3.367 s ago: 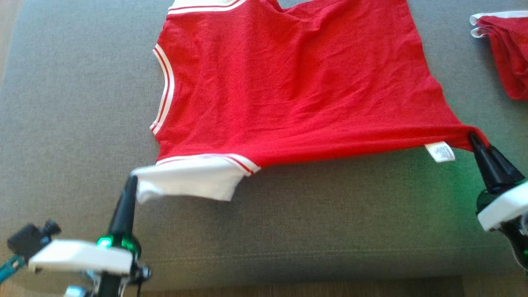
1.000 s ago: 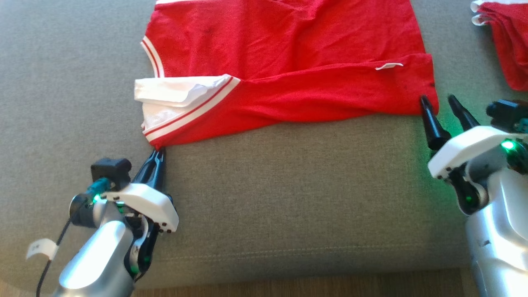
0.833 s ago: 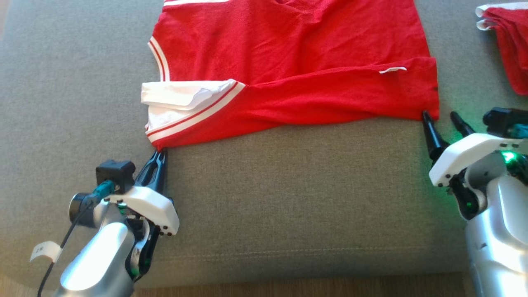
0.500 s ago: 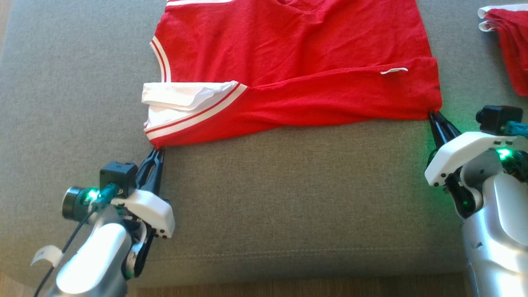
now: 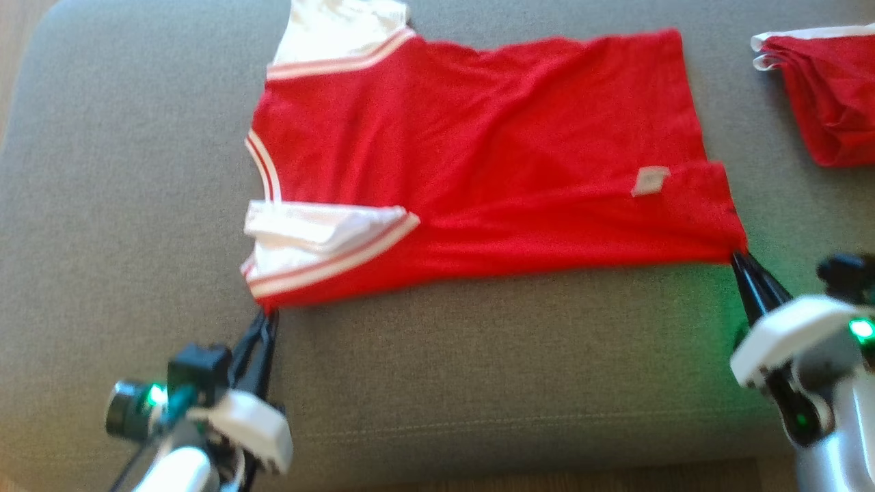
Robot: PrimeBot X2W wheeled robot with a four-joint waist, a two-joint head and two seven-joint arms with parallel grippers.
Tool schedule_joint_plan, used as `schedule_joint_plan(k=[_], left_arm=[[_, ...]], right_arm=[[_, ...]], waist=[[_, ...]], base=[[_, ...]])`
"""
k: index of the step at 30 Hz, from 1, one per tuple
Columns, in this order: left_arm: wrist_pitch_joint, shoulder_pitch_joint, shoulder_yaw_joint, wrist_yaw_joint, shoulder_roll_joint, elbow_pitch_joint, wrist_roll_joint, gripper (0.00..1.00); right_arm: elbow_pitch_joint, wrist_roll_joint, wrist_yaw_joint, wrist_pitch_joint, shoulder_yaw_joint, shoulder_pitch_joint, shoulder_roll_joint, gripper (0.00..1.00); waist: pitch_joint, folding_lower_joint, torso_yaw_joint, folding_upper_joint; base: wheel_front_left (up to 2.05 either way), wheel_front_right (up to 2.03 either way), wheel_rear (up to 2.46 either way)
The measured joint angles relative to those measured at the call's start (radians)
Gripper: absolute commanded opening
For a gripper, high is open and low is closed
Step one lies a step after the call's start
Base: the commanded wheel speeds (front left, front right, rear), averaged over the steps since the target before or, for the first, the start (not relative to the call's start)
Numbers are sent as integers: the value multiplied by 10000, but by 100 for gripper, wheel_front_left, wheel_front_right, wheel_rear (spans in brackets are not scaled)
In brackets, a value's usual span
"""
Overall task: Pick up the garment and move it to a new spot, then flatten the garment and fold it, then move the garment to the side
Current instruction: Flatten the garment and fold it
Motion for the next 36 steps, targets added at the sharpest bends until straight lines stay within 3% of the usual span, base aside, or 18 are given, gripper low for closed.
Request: schedule_joint_plan(k=[14, 15, 16, 17, 18, 19, 25, 30, 36], left_arm=[[213, 1940, -71, 161, 460, -1622, -619, 0], [272, 1940, -102, 142, 458, -1626, -656, 19], [343, 1941, -128, 69, 453, -1622, -731, 38], [412, 1940, -192, 65, 454, -1615, -769, 51], [510, 1940, -245, 13, 454, -1607, -775, 90], [564, 1941, -267, -23, 441, -1613, -784, 100], [813, 1985, -88, -46, 453, -2265, -1386, 100], [704, 1987, 1062, -88, 389, -3400, -2646, 100], [842, 632, 1569, -2, 476, -3450, -2614, 100]], right_arm=[[-2038, 257, 0, 1012, -765, 2452, 98, 0], [-2046, 232, 0, 1166, -761, 2449, 132, 28], [-2056, 178, 0, 1310, -746, 2450, 163, 80], [-2096, 119, 0, 1365, -750, 2450, 213, 100], [-2163, 46, 0, 1409, -761, 2450, 261, 100], [-2259, -84, 0, 1409, -790, 2451, 293, 100], [-3241, -1005, 0, 1298, -970, 2451, 309, 100], [-3822, -1101, 0, 995, -644, 2363, 550, 100], [-3716, -1586, 0, 337, 155, 1594, 660, 100]], waist=[[-343, 0, 79, 0], [-363, 0, 87, 0], [-385, 0, 93, 0], [-409, 0, 96, 0], [-433, 0, 97, 0], [-450, 0, 95, 0], [-396, 0, 30, 0], [-246, 0, -135, 0], [128, 0, -335, 0]], base=[[0, 0, 0], [0, 0, 0], [0, 0, 0], [0, 0, 0], [0, 0, 0], [0, 0, 0], [0, 0, 0], [0, 0, 0], [0, 0, 0]])
